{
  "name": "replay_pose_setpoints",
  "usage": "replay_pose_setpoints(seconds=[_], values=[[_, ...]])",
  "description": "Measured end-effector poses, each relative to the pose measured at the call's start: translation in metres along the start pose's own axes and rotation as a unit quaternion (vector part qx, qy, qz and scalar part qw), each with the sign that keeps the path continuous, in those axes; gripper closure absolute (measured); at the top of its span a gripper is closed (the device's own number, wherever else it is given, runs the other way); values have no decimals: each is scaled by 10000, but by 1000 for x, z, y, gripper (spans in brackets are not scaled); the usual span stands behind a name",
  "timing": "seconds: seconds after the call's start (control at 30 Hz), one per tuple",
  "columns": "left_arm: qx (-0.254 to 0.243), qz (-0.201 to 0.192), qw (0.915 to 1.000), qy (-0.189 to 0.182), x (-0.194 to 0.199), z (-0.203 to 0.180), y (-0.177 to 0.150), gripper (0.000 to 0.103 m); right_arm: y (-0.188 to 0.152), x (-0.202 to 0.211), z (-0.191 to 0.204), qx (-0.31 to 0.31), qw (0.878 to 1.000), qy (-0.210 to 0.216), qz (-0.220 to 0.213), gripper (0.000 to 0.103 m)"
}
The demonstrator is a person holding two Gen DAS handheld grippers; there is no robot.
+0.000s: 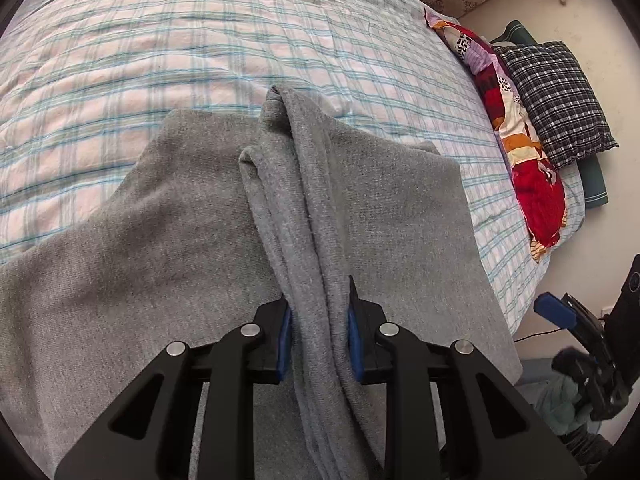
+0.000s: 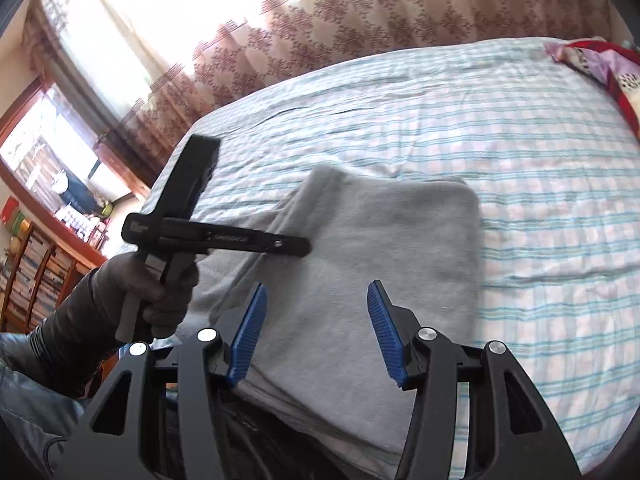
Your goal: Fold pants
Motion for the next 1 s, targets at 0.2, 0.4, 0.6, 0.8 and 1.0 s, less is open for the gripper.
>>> replay_pose_setpoints(seconds=[0.2,0.4,0.6,0.8,1.0], values=[[34,-92,10000,-7,11,5,-4,80,-5,13,-45,-486,9976,-492,-21,50],[45,-85,9998,202,9,14,-13,80,-40,-19,-48,-412,9959,-545,591,49],[-113,-169,9973,705,7,16,-16,60,-60,-39,-47,-183,9911,-860,997,49],[-312,-425,9892,1371,26,15,-16,42,-60,-39,-49,-203,9909,-876,1002,49],[-641,-779,9859,1336,58,-15,-24,38,-46,-8,-48,-159,9916,-960,849,49]])
Point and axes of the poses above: each gripper's, at about its wrist camera, not at the fingertips, and x roughly against the way its jaws point, z to its left, y to its top, the point moved 5 cm from there along -x, roughly the way its jaws point, and after that the axes turned 6 degrees about y, right-handed, at the moved point
